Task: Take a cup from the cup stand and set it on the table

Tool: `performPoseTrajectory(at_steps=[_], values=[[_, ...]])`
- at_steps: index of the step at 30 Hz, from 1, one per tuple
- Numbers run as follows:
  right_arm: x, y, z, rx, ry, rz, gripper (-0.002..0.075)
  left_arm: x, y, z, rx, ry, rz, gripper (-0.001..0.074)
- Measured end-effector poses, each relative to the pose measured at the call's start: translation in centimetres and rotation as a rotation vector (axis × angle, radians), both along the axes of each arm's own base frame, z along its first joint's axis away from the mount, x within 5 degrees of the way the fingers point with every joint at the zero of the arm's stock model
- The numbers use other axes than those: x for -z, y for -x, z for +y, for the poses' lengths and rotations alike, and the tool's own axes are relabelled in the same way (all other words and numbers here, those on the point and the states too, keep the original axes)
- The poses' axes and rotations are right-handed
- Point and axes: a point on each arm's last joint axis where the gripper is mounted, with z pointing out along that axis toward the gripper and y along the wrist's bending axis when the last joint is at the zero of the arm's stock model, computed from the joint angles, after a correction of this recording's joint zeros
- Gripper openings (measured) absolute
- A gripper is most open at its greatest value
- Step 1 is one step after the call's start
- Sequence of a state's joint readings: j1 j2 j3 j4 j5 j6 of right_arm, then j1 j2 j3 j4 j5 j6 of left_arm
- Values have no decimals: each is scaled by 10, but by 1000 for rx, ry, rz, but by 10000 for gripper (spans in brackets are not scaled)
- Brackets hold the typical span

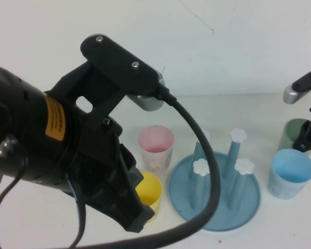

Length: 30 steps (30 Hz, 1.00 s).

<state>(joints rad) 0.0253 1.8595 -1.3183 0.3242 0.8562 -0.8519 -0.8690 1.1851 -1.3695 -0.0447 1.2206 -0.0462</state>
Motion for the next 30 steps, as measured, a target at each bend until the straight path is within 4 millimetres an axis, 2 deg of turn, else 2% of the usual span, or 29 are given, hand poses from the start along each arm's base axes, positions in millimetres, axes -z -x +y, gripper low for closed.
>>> performPoseTrajectory(at_steps=[5,13,16,20,23,30], values=[[-2,-2,6,45,-78,-14,284,0,0,0,-6,-1,-1,-1],[-21,-9,9,34,-113,-24,301,-1,-10,9,-121,-56,-75,-1],[-35,-10,10,10,-124,-18,255,-4,-14,16,-204,-74,-123,-1],[-63,-7,11,-12,-131,-68,115,-10,-14,28,-294,-53,-192,-1],[-89,3,11,-16,-132,-140,33,-11,-7,41,-333,-6,-237,-1],[-155,39,10,-22,-132,-341,0,11,20,82,-398,89,-350,-1]])
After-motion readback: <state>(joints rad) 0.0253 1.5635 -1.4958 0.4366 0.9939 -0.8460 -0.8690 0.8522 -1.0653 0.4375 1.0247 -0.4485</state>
